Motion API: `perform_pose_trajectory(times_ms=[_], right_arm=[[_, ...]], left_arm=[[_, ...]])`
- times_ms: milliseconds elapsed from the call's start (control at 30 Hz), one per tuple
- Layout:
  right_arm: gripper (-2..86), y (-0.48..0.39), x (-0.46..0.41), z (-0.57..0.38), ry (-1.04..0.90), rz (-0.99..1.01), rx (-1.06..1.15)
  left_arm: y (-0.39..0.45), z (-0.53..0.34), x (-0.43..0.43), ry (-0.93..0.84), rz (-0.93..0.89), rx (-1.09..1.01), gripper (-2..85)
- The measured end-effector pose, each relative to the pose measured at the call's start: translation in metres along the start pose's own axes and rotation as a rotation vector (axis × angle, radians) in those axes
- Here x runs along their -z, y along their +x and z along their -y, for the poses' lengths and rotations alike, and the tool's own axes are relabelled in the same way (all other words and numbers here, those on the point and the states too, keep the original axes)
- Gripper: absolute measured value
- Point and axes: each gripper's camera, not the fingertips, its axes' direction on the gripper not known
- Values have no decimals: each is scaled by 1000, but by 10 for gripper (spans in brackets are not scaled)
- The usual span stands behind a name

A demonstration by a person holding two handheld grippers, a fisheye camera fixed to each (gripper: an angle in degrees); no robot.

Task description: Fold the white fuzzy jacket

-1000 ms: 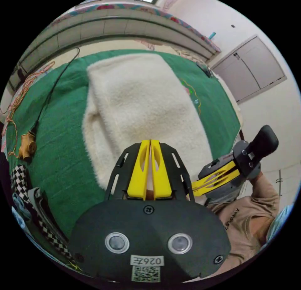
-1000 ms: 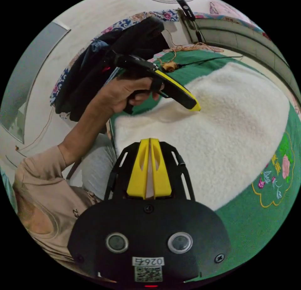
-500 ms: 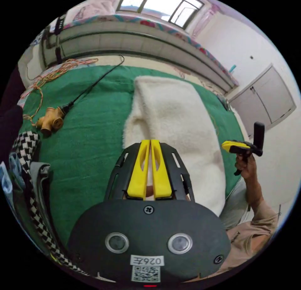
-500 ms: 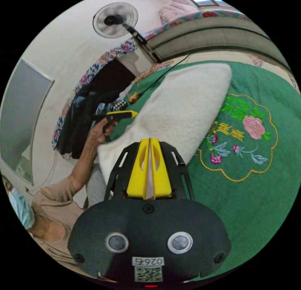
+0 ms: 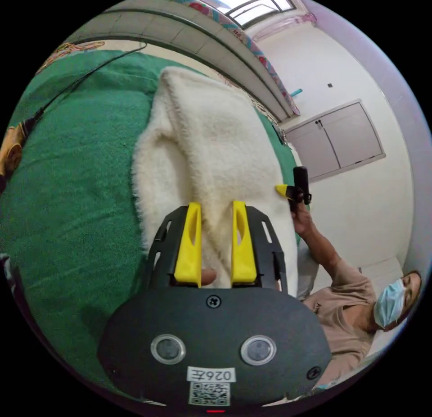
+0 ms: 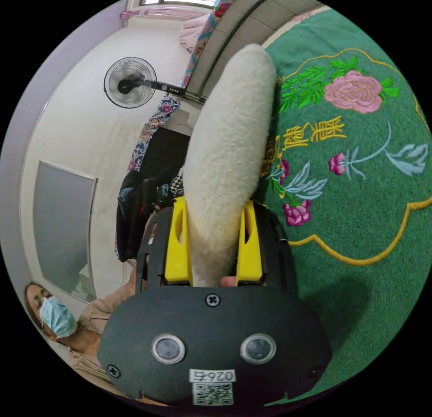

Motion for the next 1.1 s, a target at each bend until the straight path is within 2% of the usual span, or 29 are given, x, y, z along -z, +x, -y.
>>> perform_pose_trajectory(times_ms=[133,233,300,333,400,433,500,533,567,600,667,700,733,1100], right_arm=[[110,1,-4,7,-40,-87,41],[97,15,-3,12,-51,-45,-17],[96,26,-1,14,-47,-3,-54],[97,28,-1,15,-47,3,-59],[99,34,-1,17,-47,7,-61],[101,35,-1,17,-47,7,-61],[108,42,-2,19,-47,20,-69],[110,43,-2,20,-47,25,-73],[112,46,-2,21,-47,31,-79],[113,49,-3,21,-45,31,-80],[114,51,-4,22,-44,29,-82],[113,53,-5,23,-45,24,-81],[113,53,-6,23,-45,22,-81],[92,32,-33,24,-111,-55,-65]], left_arm=[[3,-5,-3,7,92,-50,72],[-4,-15,6,21,86,9,58],[-5,-25,26,134,99,47,51],[-3,-34,43,254,128,49,56],[-4,-46,60,345,225,54,100],[-7,-51,65,354,300,75,161],[-17,-53,57,297,361,95,242],[-27,-50,41,205,331,94,248],[-29,-52,30,193,345,78,247],[-26,-54,29,207,387,57,243],[-14,-52,16,130,470,10,178],[-11,-53,13,120,460,-15,146],[-7,-54,6,101,314,-60,82],[-8,-94,30,145,306,26,51]])
